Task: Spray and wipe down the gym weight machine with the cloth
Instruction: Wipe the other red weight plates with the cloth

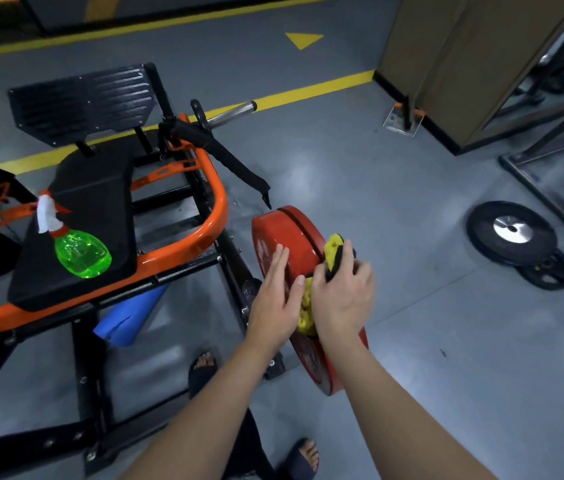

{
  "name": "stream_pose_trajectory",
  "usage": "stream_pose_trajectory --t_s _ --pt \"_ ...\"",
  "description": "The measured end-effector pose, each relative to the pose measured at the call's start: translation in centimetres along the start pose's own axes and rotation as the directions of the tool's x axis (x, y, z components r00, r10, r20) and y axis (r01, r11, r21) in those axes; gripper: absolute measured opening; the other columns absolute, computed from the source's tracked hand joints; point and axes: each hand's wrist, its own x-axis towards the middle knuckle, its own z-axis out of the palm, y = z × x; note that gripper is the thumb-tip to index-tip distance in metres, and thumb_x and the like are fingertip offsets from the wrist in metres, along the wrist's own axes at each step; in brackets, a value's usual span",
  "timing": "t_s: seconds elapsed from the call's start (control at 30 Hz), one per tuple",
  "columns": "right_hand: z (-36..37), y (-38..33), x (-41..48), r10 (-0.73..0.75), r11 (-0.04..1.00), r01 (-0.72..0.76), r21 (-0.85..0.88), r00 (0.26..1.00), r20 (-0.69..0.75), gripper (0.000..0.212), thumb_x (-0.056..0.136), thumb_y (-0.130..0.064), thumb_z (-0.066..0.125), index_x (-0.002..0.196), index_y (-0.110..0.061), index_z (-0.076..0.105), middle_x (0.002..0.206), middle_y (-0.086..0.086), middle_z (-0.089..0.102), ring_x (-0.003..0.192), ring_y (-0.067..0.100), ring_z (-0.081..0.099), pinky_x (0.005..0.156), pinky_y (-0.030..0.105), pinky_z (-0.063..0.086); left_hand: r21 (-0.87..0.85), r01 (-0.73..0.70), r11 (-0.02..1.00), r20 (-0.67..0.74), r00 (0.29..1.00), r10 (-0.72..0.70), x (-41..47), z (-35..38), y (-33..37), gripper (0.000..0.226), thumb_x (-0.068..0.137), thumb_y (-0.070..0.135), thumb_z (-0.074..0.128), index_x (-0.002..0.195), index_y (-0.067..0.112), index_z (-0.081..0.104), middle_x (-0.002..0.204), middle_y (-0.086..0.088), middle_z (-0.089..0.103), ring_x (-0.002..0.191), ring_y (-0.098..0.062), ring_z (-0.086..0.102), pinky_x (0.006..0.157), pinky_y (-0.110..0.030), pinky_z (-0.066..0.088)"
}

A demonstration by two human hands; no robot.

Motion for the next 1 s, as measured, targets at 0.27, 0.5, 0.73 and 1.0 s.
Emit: stream_pose_trajectory --t_s 0.27,0.5,0.73,1.0 --pt "1.7 -2.8 2.7 -0.096 0.993 0.094 -0.076 0.995 -0.017 0.054 0.088 -0.040 0.053 0.133 -0.012 0.064 0.137 0.012 0.062 0.128 0.035 0.054 0.101 0.050 0.048 0.016 -0.003 1.000 0.012 1.000 0.003 2.2 -1.6 -1.4 0.047 0.110 0.035 0.040 0.156 0.043 0.035 0.160 0.034 0.024 0.147 0.006 0.030 0.118 -0.025 0.031" --pt "5.4 -10.3 9.2 -0.054 0.989 0.081 -0.127 0.977 0.204 0.035 0.096 -0.039 0.055 0.122 -0.016 0.062 0.123 0.012 0.060 0.117 0.034 0.053 0.091 0.043 0.043 -0.056 0.019 0.998 -0.218 0.975 -0.031 3.9 -4.3 0.4 0.036 0.109 0.035 0.045 0.141 0.029 0.059 0.152 0.016 0.050 0.140 0.004 0.043 0.114 -0.021 0.035" --pt "1.5 -4.4 4.6 -0.213 0.976 0.209 0.063 0.974 0.072 0.053 0.085 -0.053 0.054 0.121 -0.016 0.065 0.119 0.007 0.059 0.108 0.030 0.053 0.089 0.043 0.048 0.169 0.091 0.981 -0.178 0.982 -0.060 4.6 -2.9 0.9 0.023 0.106 0.035 0.045 0.123 0.030 0.059 0.133 0.009 0.066 0.123 -0.016 0.059 0.103 -0.041 0.048" --pt "0.1 2.8 -0.1 -0.289 0.954 0.279 0.106 0.952 0.096 0.106 0.081 -0.069 0.064 0.152 0.003 0.034 0.158 0.020 0.035 0.153 0.035 0.023 0.125 0.050 0.022 0.267 -0.137 0.954 -0.040 0.987 0.153 3.2 -0.1 -1.5 0.052 0.109 0.009 0.029 0.158 0.026 0.034 0.168 0.011 0.024 0.156 -0.002 0.008 0.128 -0.045 0.013"
